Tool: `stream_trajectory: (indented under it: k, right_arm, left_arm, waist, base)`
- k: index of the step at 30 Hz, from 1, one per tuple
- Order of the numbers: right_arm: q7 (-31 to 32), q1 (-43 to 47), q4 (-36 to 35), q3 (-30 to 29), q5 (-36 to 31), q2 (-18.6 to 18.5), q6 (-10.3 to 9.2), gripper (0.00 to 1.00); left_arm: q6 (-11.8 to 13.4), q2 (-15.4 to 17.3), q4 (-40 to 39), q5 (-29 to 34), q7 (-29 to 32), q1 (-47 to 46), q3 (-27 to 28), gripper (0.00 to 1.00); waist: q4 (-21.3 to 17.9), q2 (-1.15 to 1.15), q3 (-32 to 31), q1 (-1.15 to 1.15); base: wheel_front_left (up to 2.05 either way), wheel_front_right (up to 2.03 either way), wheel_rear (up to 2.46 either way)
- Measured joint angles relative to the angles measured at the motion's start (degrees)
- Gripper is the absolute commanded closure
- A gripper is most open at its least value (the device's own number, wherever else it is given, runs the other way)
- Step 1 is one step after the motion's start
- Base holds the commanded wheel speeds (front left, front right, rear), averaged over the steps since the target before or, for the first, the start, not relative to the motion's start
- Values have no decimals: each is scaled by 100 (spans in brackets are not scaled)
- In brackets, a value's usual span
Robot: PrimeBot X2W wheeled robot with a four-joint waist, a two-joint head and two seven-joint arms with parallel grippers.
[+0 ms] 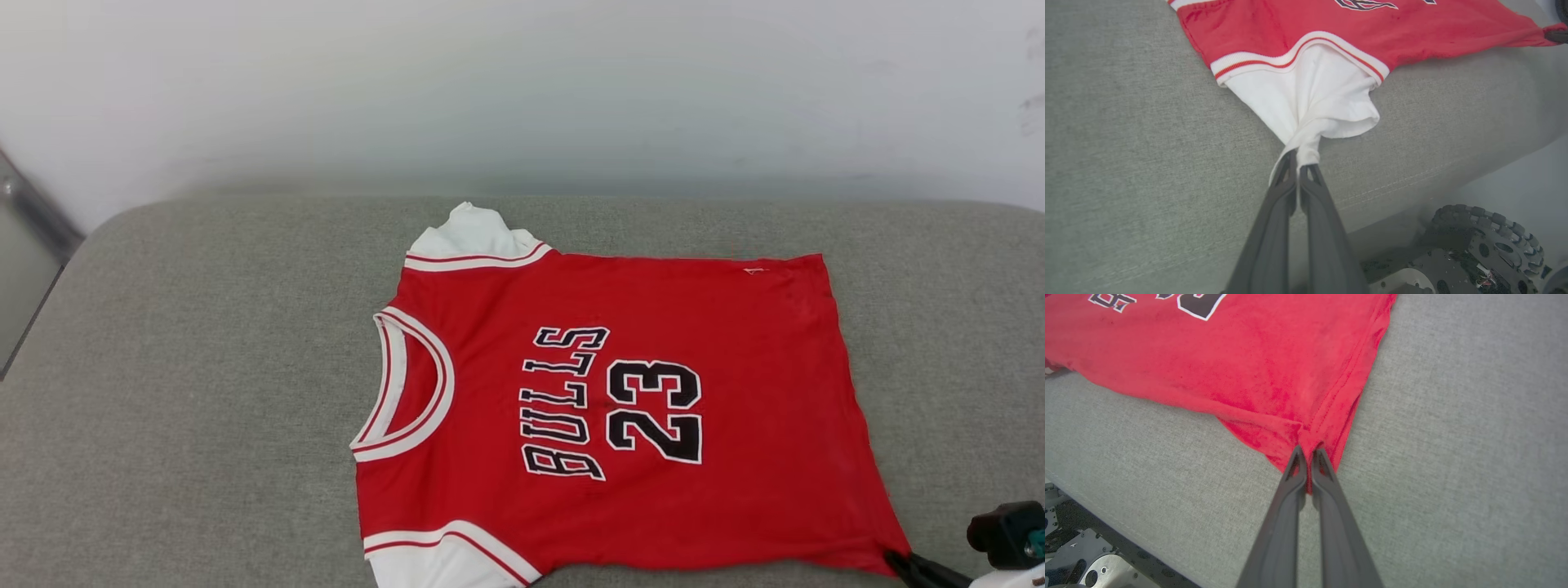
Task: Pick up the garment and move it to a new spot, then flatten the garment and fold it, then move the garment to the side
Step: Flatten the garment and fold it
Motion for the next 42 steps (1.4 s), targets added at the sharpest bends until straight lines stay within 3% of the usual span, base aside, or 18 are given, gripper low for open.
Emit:
stream_trajectory:
  k: [8, 20, 31, 42]
  right_arm:
    - [320, 262, -477, -644, -204, 188, 0, 100]
    - [621, -435, -859, -1183, -453, 465, 0, 100]
    - [672, -1274, -567, -1168, -442, 559, 0, 100]
    - [466, -2195, 188, -488, -498, 651, 0, 100]
  left_arm:
    - [-13, 42, 65, 153, -56, -235, 96, 100]
    - [-566, -12, 539, 672, 140, -1995, 469, 100]
    - [-1138, -158, 1492, 901, 253, -3361, 719, 100]
    - [-1883, -806, 3341, 859, 417, -4011, 501, 100]
  waist:
    - [13, 0, 172, 1]
    - [-71, 0, 714, 2]
    - [-255, 0, 1355, 2]
    - [-392, 0, 2212, 2]
  base:
    - [0, 0, 0]
    - [0, 0, 0]
    - [0, 0, 0]
    - [0, 0, 0]
